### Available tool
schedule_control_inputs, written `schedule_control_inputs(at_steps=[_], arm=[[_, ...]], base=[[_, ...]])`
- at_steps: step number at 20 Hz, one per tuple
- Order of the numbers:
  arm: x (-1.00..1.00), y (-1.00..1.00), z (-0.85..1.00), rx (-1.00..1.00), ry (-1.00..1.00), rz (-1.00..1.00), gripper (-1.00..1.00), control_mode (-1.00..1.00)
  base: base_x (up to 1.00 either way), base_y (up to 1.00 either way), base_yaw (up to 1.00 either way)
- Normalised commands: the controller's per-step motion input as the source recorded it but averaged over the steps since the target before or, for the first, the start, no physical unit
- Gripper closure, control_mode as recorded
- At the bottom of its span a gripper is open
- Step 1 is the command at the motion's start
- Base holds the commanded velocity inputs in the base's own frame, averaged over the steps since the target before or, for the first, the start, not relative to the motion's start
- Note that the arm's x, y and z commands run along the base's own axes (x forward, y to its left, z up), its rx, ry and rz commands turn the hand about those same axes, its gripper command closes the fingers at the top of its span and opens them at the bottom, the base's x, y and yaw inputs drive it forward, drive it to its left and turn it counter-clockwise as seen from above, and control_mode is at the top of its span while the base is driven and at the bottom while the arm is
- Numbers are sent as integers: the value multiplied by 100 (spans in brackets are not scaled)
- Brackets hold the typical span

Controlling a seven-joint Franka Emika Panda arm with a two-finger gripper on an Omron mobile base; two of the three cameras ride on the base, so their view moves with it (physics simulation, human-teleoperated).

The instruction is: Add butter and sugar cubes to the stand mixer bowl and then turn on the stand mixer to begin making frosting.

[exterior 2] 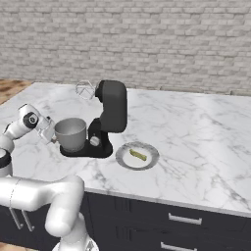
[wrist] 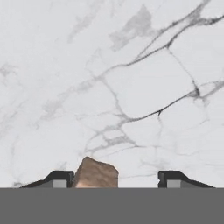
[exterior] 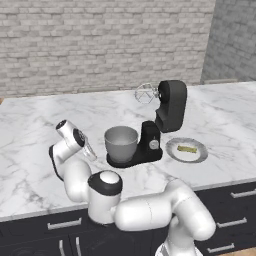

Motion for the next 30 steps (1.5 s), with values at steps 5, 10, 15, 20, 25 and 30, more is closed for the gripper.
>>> schedule_control_inputs(at_steps=[5,10,15,20,25,30], arm=[[-4,0,-22,0,1,0,100,-100],[-71,-9,6,3,-1,0,100,-100],[-100,-33,72,17,-10,0,100,-100],[-97,-49,100,22,-12,0,100,-100],[-74,-41,100,15,-11,0,100,-100],[-39,-18,100,9,-10,0,100,-100]], base=[[0,0,0],[0,0,0],[0,0,0],[0,0,0],[0,0,0],[0,0,0]])
